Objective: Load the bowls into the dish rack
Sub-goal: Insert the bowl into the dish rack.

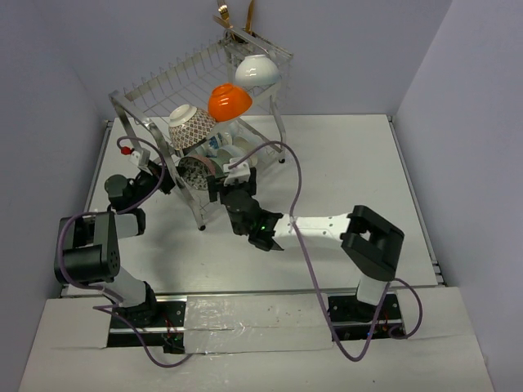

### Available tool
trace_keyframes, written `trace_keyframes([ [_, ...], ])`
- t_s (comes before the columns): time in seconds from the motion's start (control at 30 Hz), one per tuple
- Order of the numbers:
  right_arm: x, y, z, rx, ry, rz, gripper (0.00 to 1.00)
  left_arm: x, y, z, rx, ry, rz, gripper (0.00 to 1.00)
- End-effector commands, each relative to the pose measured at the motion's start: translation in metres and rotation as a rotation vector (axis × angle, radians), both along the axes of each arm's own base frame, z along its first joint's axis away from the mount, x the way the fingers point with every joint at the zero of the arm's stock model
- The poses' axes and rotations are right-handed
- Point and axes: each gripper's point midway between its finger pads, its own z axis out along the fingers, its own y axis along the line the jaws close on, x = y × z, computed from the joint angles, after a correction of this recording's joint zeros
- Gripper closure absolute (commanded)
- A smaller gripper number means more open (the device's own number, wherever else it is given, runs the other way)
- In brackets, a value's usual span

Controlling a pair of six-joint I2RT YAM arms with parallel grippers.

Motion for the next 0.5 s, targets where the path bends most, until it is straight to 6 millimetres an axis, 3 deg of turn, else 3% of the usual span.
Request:
trace_keyframes([
  [0.0, -0.008, -0.025, 0.037, 0.124, -0.041, -0.013, 0.16, 0.001, 0.0, 0.031, 0.025, -0.197, -0.003, 1.0],
  [0.03, -0.011, -0.033, 0.049, 0.15, -0.052, -0.012, 0.16, 0.002, 0.0, 0.032, 0.025, -0.212, -0.005, 1.0],
  [0.07, -0.015, -0.04, 0.041, 0.134, -0.042, -0.006, 0.16, 0.005, 0.0, 0.033, 0.024, -0.216, -0.004, 1.0],
  [0.13, -0.021, -0.053, 0.053, 0.173, -0.049, 0.007, 0.16, 0.007, -0.001, 0.034, 0.019, -0.227, -0.013, 1.0],
  [0.17, -0.024, -0.061, 0.044, 0.161, -0.038, 0.011, 0.15, 0.007, -0.001, 0.034, 0.019, -0.231, -0.018, 1.0],
  [0.23, -0.032, -0.075, 0.06, 0.209, -0.051, 0.033, 0.15, 0.008, -0.002, 0.034, 0.016, -0.233, -0.031, 1.0],
  [0.27, -0.035, -0.083, 0.052, 0.197, -0.042, 0.036, 0.14, 0.008, -0.002, 0.035, 0.018, -0.238, -0.037, 1.0],
  [0.3, -0.041, -0.093, 0.067, 0.234, -0.062, 0.042, 0.14, 0.007, -0.002, 0.034, 0.026, -0.244, -0.044, 1.0],
  [0.37, -0.047, -0.107, 0.065, 0.237, -0.063, 0.039, 0.13, 0.01, 0.001, 0.034, 0.041, -0.245, -0.048, 1.0],
  [0.4, -0.05, -0.117, 0.075, 0.272, -0.079, 0.034, 0.13, 0.01, 0.002, 0.032, 0.05, -0.243, -0.058, 1.0],
  [0.47, -0.055, -0.128, 0.07, 0.272, -0.076, 0.03, 0.12, 0.013, 0.002, 0.033, 0.06, -0.253, -0.076, 1.0],
])
